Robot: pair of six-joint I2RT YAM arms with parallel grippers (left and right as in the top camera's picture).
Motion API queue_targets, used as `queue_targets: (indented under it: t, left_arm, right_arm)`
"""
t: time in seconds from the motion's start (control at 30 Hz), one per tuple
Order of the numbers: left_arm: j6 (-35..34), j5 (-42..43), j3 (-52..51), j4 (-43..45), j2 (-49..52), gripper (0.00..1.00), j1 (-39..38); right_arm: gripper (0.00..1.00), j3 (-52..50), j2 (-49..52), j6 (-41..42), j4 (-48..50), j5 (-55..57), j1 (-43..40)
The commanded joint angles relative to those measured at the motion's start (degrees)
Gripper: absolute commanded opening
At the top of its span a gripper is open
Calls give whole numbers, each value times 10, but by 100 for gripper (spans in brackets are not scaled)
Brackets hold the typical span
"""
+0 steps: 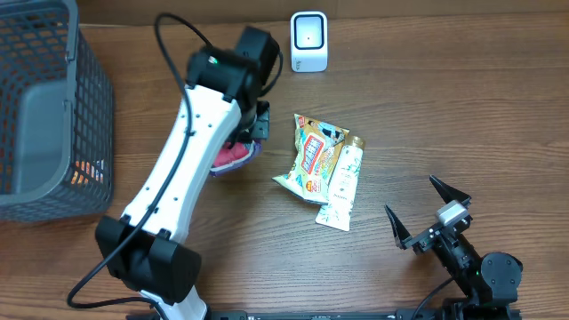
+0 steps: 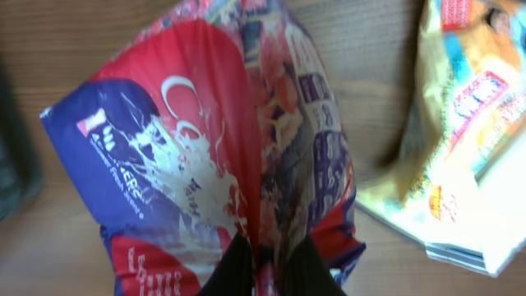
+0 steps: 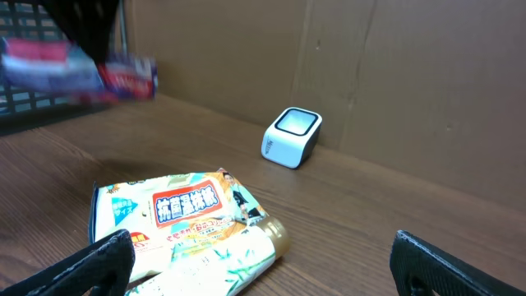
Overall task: Scan the item barcode
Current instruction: 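Carry the pink pack to the scanner and place it left of the bag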
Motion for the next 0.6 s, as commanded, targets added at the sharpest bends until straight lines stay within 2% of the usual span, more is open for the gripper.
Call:
queue_targets:
  t: [0.0, 0.17, 0.23, 0.33, 0.43, 0.47, 0.57]
  left_arm:
    - [-29, 2, -99, 81, -21, 5, -6]
    - [-47, 98, -273, 285, -21, 4, -10]
    - [-70, 96, -322, 327, -21, 4, -12]
    - [-81, 121, -325, 319, -25, 42, -12]
    - [-71, 123, -290, 285, -49, 95, -12]
    - [-69, 123, -271, 275, -62, 100, -12]
    - [-67, 123, -193, 233, -103, 100, -10]
  right_arm:
    - [100, -6, -1, 5, 1, 2, 1]
    - [100, -6, -1, 5, 1, 2, 1]
    - [100, -6, -1, 5, 1, 2, 1]
    - [100, -6, -1, 5, 1, 2, 1]
    - [100, -6, -1, 5, 1, 2, 1]
    - [100, -6, -1, 5, 1, 2, 1]
    - [100, -6, -1, 5, 1, 2, 1]
